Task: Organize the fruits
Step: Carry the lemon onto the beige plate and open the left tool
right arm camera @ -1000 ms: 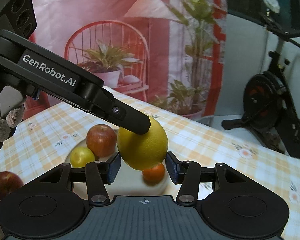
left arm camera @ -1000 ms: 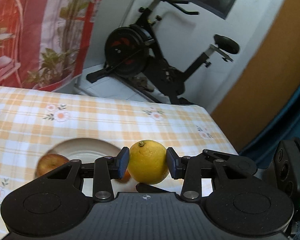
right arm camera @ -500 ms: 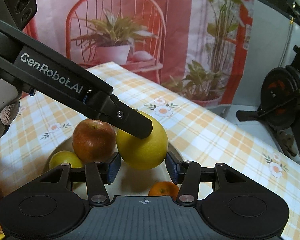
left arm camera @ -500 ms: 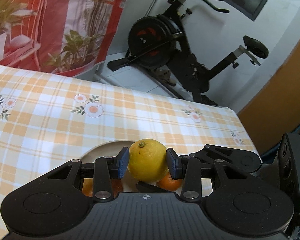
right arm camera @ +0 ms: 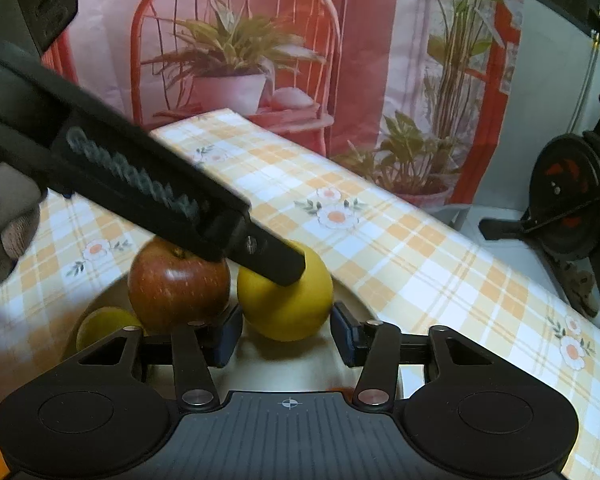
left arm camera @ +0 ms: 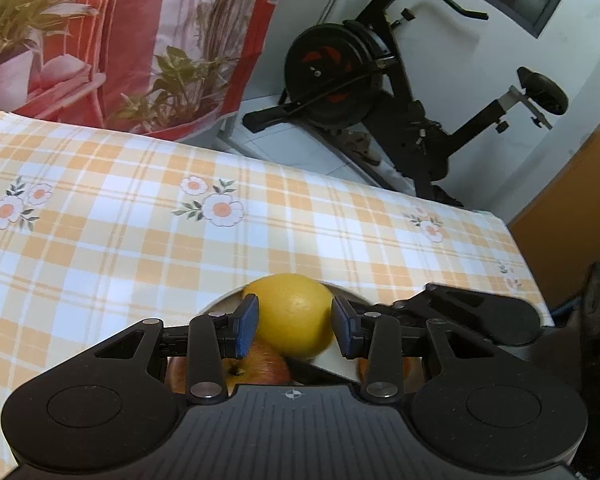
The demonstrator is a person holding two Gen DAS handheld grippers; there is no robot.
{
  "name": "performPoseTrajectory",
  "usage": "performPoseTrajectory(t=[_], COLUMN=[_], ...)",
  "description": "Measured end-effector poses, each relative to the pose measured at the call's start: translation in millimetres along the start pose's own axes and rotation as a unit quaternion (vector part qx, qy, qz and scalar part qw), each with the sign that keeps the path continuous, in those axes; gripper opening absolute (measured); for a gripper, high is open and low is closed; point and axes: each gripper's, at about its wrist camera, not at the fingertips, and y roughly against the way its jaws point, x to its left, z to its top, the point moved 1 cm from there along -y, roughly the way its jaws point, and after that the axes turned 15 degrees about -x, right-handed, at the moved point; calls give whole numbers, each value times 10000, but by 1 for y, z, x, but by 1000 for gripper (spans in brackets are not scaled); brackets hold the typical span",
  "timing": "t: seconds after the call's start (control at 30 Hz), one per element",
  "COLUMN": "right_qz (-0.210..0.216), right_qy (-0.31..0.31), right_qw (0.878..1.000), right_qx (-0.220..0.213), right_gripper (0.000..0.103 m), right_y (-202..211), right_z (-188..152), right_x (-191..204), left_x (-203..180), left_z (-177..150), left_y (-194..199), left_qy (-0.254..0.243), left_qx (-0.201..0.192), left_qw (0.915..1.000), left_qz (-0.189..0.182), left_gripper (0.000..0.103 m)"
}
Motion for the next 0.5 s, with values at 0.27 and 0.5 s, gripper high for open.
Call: performPoseTrajectory(t=[0.27, 0.5], right_qz=[-32, -126], right_qy=[27, 37], right_qw=[10000, 9999], right_qx=[38, 51], right_gripper=[42, 41], right_y=[0, 12], right_z=[0, -2], right_x=[1, 0], left_x=[-2, -5], left_z=[1, 0], left_y=[1, 3], left_qy=[-64, -166], left_qx=[-3, -45], left_qw=[9999, 9997], left_qz=[87, 198], left_gripper=[42, 42])
